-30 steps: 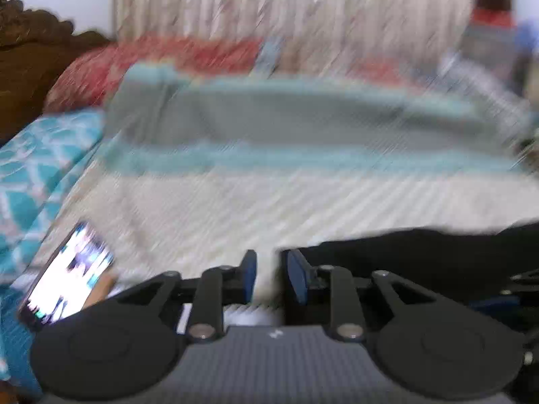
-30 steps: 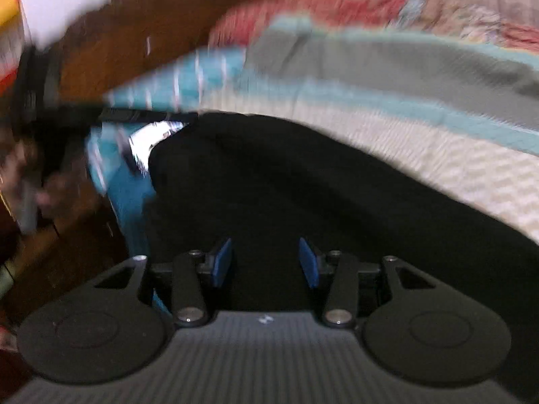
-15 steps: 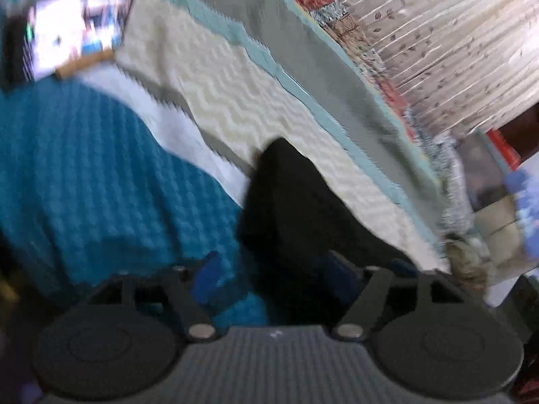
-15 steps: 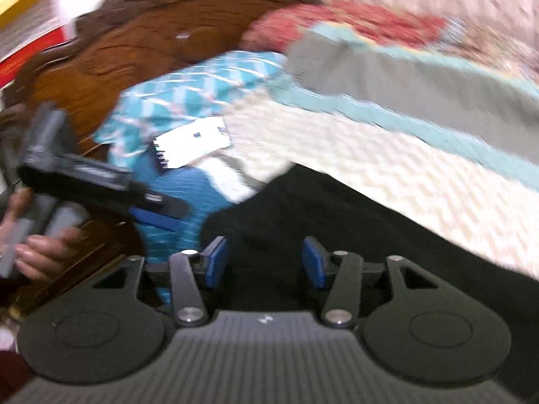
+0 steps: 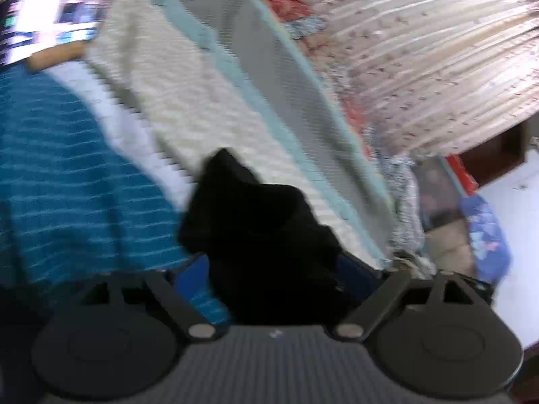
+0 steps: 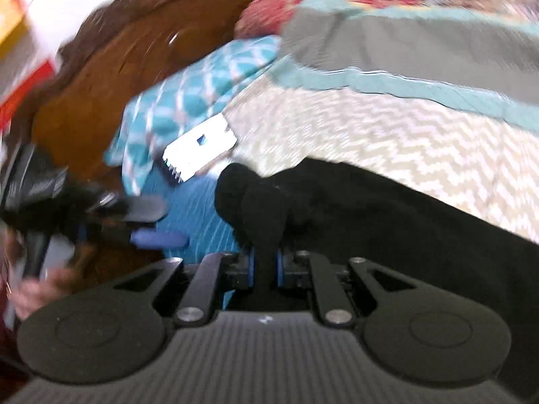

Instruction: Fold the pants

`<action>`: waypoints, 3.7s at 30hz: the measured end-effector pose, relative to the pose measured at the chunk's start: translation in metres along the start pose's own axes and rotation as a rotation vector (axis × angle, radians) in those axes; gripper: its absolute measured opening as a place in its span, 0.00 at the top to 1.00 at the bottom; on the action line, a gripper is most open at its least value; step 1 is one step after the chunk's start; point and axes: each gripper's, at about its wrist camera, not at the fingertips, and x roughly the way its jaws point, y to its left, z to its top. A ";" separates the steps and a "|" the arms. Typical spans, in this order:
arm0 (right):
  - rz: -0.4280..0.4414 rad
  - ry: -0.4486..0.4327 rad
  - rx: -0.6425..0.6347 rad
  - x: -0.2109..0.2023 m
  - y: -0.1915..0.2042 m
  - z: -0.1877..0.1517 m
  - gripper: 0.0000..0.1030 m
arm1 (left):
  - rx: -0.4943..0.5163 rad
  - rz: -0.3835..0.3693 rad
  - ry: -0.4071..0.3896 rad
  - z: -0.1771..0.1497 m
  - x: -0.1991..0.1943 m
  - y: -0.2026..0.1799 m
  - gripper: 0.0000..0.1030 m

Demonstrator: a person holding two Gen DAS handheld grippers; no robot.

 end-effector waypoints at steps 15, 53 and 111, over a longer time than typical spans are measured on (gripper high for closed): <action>-0.274 -0.157 -0.569 0.004 0.076 -0.024 0.86 | 0.050 -0.051 0.044 0.046 0.062 -0.039 0.74; -0.494 -0.170 0.147 -0.185 -0.115 -0.091 0.59 | 0.307 0.311 0.117 -0.005 0.109 -0.032 0.62; -0.949 -0.059 -0.237 -0.238 -0.123 -0.178 0.83 | 0.321 0.251 0.330 -0.080 0.186 -0.130 0.37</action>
